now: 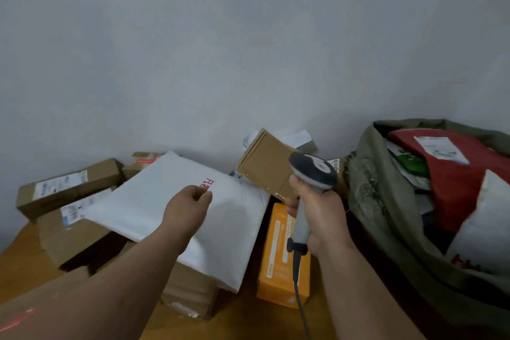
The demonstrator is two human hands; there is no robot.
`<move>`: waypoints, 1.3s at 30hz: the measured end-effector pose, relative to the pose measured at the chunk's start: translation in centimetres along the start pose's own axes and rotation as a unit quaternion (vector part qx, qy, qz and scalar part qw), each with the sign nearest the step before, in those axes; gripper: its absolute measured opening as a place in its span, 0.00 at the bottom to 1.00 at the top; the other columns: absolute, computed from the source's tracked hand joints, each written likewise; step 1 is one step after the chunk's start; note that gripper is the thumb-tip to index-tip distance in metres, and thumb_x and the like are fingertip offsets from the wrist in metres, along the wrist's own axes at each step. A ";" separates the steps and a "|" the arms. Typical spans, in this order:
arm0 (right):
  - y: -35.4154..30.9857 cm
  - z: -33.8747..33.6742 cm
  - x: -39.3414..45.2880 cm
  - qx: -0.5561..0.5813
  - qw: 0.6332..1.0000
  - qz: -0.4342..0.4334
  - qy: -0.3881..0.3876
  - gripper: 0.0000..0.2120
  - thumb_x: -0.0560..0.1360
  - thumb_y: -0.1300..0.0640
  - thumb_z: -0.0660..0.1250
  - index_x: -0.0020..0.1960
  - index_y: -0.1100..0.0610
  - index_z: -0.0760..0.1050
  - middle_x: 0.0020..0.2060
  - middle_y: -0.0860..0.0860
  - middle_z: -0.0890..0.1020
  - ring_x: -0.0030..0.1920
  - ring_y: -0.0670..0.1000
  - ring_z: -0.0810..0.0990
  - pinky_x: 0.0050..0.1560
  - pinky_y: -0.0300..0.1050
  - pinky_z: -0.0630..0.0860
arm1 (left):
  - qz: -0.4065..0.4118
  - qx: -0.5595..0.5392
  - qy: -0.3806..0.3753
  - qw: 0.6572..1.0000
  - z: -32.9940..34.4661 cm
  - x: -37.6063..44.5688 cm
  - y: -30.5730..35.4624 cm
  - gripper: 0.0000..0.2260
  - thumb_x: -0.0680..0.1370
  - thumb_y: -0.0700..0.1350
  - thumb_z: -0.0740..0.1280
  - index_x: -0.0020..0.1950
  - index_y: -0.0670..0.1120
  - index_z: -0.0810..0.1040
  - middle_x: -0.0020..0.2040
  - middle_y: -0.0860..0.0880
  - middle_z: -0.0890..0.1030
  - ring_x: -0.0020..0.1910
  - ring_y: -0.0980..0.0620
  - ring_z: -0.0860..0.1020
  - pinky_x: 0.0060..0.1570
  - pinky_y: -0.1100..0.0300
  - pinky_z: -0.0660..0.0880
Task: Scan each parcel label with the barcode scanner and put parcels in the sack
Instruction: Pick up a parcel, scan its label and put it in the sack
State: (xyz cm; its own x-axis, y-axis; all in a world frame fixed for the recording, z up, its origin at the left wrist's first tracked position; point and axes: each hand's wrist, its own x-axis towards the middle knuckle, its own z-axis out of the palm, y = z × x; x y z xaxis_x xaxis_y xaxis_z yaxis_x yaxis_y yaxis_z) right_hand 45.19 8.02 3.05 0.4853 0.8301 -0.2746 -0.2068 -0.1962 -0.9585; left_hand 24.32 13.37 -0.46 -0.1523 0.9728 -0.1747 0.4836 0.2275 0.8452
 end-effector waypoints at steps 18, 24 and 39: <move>1.4 1.2 15.6 -0.006 1.000 0.010 -0.009 0.08 0.73 0.52 0.74 0.48 0.46 0.76 0.49 0.50 0.83 0.53 0.54 0.81 0.61 0.61 0.77 | 0.052 -0.116 -0.156 0.980 9.2 12.0 4.5 0.24 0.83 0.56 0.58 0.79 0.54 0.60 0.74 0.53 0.67 0.68 0.56 0.67 0.58 0.62 0.61; 2.9 2.0 14.2 0.039 0.999 0.002 0.027 0.13 0.71 0.48 0.76 0.52 0.43 0.77 0.55 0.48 0.82 0.57 0.53 0.79 0.64 0.58 0.73 | 0.009 -0.170 -0.041 0.984 8.7 12.6 3.5 0.16 0.82 0.62 0.57 0.55 0.52 0.75 0.50 0.54 0.79 0.54 0.52 0.76 0.53 0.56 0.68; 3.1 9.0 8.6 0.035 0.991 0.009 -0.130 0.10 0.73 0.54 0.75 0.52 0.46 0.80 0.48 0.42 0.84 0.53 0.45 0.80 0.57 0.43 0.76 | 0.124 0.054 0.283 0.949 -1.3 13.8 0.2 0.33 0.73 0.53 0.70 0.76 0.49 0.64 0.76 0.43 0.65 0.74 0.41 0.65 0.73 0.40 0.60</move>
State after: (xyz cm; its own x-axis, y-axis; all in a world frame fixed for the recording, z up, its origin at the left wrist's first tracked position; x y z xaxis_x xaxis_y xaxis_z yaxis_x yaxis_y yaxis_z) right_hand 41.10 19.23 -1.64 0.2469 0.9353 -0.2533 -0.2770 -0.1824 -0.9434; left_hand 21.20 26.79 -2.06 -0.4461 0.8241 0.3492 0.6468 0.0272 0.7622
